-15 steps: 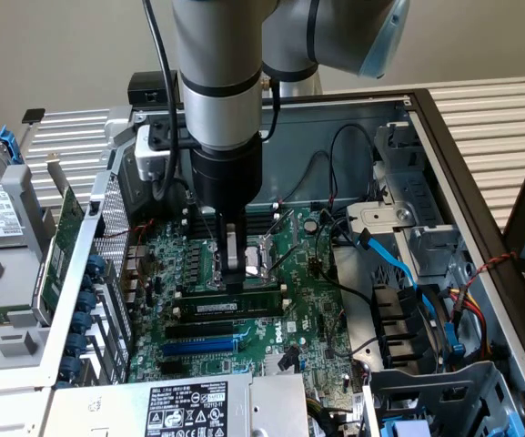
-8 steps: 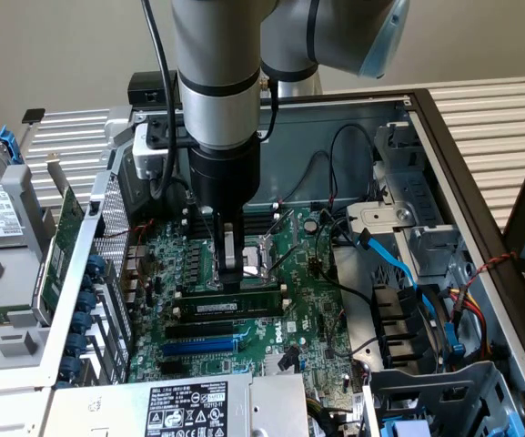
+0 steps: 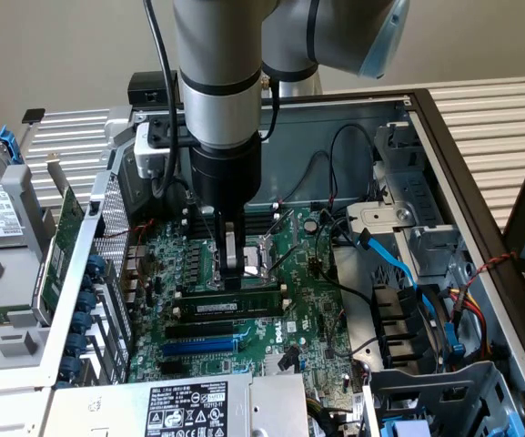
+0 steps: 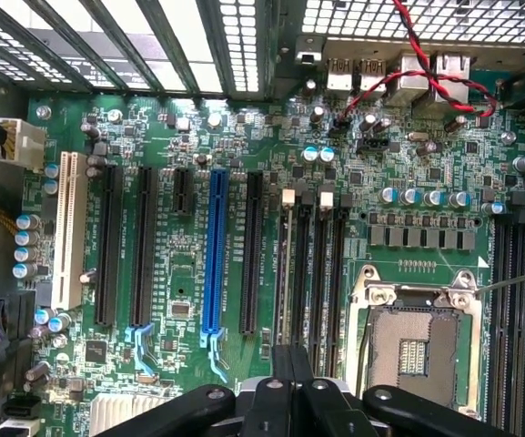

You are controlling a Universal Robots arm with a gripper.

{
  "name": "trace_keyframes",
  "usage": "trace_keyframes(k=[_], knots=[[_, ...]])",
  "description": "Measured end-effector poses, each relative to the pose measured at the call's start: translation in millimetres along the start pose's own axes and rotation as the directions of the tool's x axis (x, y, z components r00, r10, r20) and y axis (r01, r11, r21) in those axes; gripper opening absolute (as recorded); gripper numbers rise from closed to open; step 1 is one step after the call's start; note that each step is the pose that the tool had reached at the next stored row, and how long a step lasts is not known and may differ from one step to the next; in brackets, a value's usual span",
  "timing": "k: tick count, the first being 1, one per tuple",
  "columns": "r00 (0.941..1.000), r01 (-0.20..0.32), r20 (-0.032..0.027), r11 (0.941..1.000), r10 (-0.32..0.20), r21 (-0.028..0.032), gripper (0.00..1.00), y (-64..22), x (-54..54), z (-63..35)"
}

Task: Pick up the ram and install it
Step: 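Press down the ram until it locks into place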

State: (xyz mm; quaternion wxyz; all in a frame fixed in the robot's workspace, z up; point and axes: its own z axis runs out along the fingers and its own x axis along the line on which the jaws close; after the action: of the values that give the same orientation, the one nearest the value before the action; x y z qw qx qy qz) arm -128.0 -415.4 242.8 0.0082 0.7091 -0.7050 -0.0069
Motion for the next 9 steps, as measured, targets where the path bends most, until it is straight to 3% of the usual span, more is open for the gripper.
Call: trace_keyframes(k=[9], knots=[[0.9992,-0.037,-0.0111,0.9993,0.037,0.0001,0.11,-0.6,0.0,3.5]])
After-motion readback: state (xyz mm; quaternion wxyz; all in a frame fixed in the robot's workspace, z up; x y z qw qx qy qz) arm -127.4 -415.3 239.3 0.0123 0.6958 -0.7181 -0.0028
